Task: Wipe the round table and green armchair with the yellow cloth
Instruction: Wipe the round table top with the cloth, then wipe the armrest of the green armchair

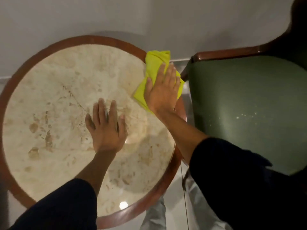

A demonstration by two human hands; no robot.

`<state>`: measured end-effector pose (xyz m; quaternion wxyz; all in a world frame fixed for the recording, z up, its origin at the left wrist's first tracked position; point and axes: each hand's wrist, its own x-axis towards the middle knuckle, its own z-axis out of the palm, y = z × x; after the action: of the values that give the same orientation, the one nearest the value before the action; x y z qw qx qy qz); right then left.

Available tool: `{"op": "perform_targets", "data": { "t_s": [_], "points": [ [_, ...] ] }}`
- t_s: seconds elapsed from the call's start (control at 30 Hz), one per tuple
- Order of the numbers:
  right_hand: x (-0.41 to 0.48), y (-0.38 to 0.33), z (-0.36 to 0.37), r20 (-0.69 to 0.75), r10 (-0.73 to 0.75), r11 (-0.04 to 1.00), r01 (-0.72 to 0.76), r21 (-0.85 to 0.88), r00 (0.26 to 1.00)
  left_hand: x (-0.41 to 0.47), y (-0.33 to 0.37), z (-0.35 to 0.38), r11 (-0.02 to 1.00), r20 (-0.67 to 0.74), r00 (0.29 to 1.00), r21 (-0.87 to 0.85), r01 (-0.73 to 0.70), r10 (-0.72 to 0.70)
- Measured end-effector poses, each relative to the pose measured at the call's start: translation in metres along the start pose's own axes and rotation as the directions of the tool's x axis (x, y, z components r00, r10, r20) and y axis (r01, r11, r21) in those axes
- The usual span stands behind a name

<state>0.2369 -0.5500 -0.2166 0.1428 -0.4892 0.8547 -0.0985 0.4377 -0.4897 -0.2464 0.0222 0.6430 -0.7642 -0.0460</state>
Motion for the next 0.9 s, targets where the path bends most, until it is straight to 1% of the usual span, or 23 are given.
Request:
{"op": "perform_targets", "data": {
  "t_s": [0.07, 0.13, 0.17, 0.23, 0.27, 0.3, 0.33, 0.37, 0.43, 0.47, 0.5, 0.53, 0.57, 0.6, 0.63, 0.67, 0.7, 0.73, 0.77, 0.8, 0.83, 0.87, 0.9],
  "points": [
    [0.023, -0.016, 0.003, 0.034, -0.135, 0.99, 0.136, -0.048, 0.99, -0.001, -0.003, 0.0, 1.0, -0.006, 1.0, 0.005, 0.0, 0.0],
    [0.027, -0.019, 0.004, 0.064, -0.284, 0.953, 0.288, -0.09, 0.957, -0.001, -0.003, 0.001, 1.0, -0.004, 1.0, -0.003, 0.015, -0.015],
    [0.022, -0.015, 0.005, 0.084, -0.393, 0.913, 0.4, -0.086, 0.916, -0.001, -0.002, 0.0, 1.0, 0.0, 1.0, -0.017, 0.024, -0.024],
    [-0.005, 0.003, 0.005, 0.107, -0.59, 0.801, 0.597, -0.042, 0.8, 0.0, 0.002, -0.002, 0.998, 0.013, 0.999, -0.038, 0.042, -0.042],
    [-0.023, 0.015, 0.005, 0.101, -0.63, 0.773, 0.634, -0.015, 0.77, -0.001, 0.002, -0.004, 0.998, 0.018, 0.999, -0.042, 0.044, -0.043],
    [-0.043, 0.027, 0.004, 0.088, -0.633, 0.772, 0.635, 0.005, 0.769, -0.001, 0.002, -0.005, 0.998, 0.021, 0.999, -0.04, 0.042, -0.041],
    [-0.065, 0.038, 0.003, 0.079, -0.612, 0.79, 0.613, 0.017, 0.787, -0.001, 0.0, -0.006, 0.998, 0.02, 0.999, -0.035, 0.042, -0.042],
    [-0.087, 0.049, 0.001, 0.08, -0.571, 0.821, 0.57, 0.03, 0.817, 0.0, -0.001, -0.006, 0.998, 0.016, 0.999, -0.03, 0.046, -0.045],
    [-0.128, 0.073, -0.005, 0.081, -0.515, 0.854, 0.503, 0.133, 0.853, 0.0, 0.003, -0.003, 0.998, 0.009, 0.999, -0.02, 0.052, -0.052],
    [-0.142, 0.077, -0.009, 0.064, -0.493, 0.851, 0.466, 0.241, 0.867, 0.002, -0.001, -0.002, 0.997, 0.018, 0.997, -0.021, 0.078, -0.078],
    [-0.149, 0.073, -0.013, 0.043, -0.446, 0.832, 0.397, 0.388, 0.894, 0.005, -0.01, -0.005, 0.996, 0.021, 0.996, -0.02, 0.089, -0.089],
    [-0.162, 0.092, -0.025, 0.047, -0.308, 0.817, 0.239, 0.524, 0.95, 0.001, 0.006, 0.0, 0.999, 0.035, 0.999, -0.034, 0.026, -0.025],
    [-0.172, 0.111, -0.04, 0.084, -0.141, 0.75, 0.051, 0.66, 0.986, -0.005, 0.018, 0.004, 0.998, 0.067, 0.998, -0.052, -0.016, 0.02],
    [-0.169, 0.103, -0.049, 0.158, -0.029, 0.625, -0.106, 0.773, 0.987, -0.004, 0.003, -0.002, 0.999, 0.073, 0.997, -0.051, 0.014, -0.011],
    [-0.166, 0.098, -0.059, 0.246, 0.07, 0.498, -0.247, 0.831, 0.967, -0.001, -0.004, -0.008, 0.998, 0.053, 0.998, -0.043, 0.04, -0.038],
    [-0.163, 0.099, -0.069, 0.299, 0.172, 0.406, -0.344, 0.847, 0.939, 0.001, -0.002, -0.011, 0.999, 0.016, 1.0, -0.033, 0.021, -0.021],
    [-0.158, 0.11, -0.08, 0.293, 0.272, 0.356, -0.379, 0.854, 0.917, 0.002, 0.015, -0.014, 0.999, -0.016, 0.999, -0.021, -0.046, 0.046],
    [-0.152, 0.125, -0.093, 0.282, 0.361, 0.32, -0.402, 0.858, 0.889, 0.003, 0.04, -0.017, 0.988, -0.055, 0.987, 0.014, -0.151, 0.151],
    [-0.145, 0.138, -0.105, 0.259, 0.429, 0.297, -0.406, 0.865, 0.865, 0.007, 0.066, -0.019, 0.962, -0.09, 0.958, 0.049, -0.267, 0.271],
    [-0.138, 0.154, -0.119, 0.218, 0.498, 0.315, -0.41, 0.856, 0.839, 0.015, 0.093, -0.019, 0.93, -0.115, 0.923, 0.044, -0.366, 0.368],
    [-0.134, 0.173, -0.133, 0.153, 0.569, 0.363, -0.414, 0.835, 0.808, 0.026, 0.12, -0.02, 0.9, -0.116, 0.893, 0.01, -0.436, 0.435],
    [-0.131, 0.196, -0.148, 0.046, 0.631, 0.441, -0.407, 0.8, 0.774, 0.037, 0.144, -0.021, 0.882, -0.107, 0.878, -0.022, -0.471, 0.466],
    [-0.128, 0.222, -0.163, -0.097, 0.665, 0.545, -0.392, 0.741, 0.741, 0.049, 0.162, -0.021, 0.883, -0.082, 0.882, -0.035, -0.469, 0.465]
  ]
}}
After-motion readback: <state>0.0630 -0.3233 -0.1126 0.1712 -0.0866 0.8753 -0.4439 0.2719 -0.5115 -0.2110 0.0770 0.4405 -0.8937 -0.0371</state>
